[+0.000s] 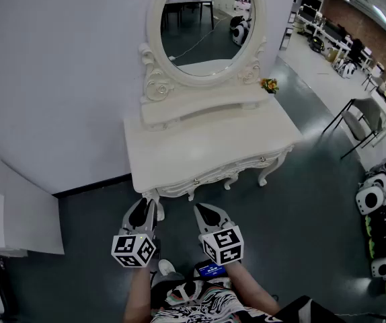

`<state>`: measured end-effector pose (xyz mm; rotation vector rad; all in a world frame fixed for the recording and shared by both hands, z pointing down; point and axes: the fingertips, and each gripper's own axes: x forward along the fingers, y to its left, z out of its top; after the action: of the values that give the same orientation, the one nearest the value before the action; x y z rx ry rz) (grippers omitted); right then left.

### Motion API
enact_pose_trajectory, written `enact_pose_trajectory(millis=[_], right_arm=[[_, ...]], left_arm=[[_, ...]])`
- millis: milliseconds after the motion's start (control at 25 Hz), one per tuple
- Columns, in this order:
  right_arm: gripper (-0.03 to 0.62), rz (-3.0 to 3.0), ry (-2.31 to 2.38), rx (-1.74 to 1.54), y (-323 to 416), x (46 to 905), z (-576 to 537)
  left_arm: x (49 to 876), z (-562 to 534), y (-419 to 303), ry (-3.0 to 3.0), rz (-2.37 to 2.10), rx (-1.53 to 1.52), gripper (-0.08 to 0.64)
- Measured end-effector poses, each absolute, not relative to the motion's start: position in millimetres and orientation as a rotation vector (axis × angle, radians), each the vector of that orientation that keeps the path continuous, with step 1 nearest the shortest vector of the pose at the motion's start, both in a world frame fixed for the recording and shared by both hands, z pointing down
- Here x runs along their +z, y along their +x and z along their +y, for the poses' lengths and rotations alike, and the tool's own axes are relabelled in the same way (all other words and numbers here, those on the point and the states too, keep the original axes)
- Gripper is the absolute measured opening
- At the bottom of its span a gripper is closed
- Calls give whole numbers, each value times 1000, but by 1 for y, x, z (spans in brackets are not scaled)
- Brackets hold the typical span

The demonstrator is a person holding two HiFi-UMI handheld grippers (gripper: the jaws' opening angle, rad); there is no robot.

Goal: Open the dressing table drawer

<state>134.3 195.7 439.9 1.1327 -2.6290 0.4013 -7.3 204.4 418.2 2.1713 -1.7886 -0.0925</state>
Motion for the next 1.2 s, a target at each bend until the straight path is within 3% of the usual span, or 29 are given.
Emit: enact_pose_trajectory(millis=[600, 640, 680, 960, 1200], right_arm=[[3, -2623, 1140, 478, 169, 446, 199], [9, -2621, 1143, 479, 168, 447, 195], [59, -2619, 1141, 481, 166, 448, 191], [73, -2581, 1159, 493, 149, 465, 145], [74, -2490, 1256, 519, 105, 487, 57]], left_arm=[[428, 224, 23, 2126, -1824, 6, 98], [429, 221, 21, 2123, -1828, 9, 98], [429, 217, 18, 2122, -1832, 9, 98], [442, 170, -6, 2109, -1830, 5, 98], [468, 66, -62, 2148, -1752, 54, 98]])
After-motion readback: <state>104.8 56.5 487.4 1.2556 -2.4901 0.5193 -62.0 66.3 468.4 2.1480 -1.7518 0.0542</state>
